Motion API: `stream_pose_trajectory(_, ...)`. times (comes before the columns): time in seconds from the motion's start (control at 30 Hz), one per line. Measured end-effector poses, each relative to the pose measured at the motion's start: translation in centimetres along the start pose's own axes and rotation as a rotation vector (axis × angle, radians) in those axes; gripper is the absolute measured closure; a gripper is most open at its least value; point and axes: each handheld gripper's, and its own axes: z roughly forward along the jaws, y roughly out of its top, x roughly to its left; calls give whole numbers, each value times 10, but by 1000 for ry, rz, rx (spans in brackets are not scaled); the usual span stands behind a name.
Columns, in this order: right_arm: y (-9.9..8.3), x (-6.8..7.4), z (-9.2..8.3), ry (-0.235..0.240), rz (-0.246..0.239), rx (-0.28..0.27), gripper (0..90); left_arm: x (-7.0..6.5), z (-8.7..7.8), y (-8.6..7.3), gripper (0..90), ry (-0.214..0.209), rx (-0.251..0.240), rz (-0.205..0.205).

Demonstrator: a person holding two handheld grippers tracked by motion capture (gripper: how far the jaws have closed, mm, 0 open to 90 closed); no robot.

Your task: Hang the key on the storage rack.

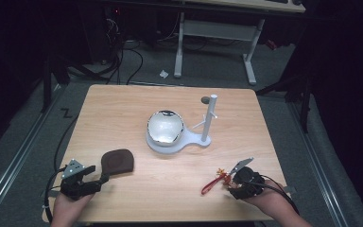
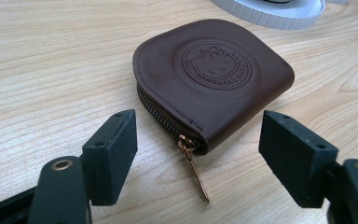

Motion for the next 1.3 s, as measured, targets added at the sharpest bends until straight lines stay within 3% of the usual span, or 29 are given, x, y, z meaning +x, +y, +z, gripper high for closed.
stream_pose_trajectory(0.33, 6, 3, 13, -30, -43, 35, 538, 1, 0, 0, 283, -1, 1, -3)
stream_pose_trajectory(0.6, 6, -1, 16, -20, -36, 42, 558, 3, 0, -1, 283, -4, 2, -6)
stream_pose_trajectory(0.9, 7, -3, 19, 27, -2, 25, 644, 3, 0, 0, 283, -6, -1, -12)
stream_pose_trajectory(1.3, 9, -4, 19, 37, 4, 38, 657, 4, -1, -1, 285, -7, -3, -14)
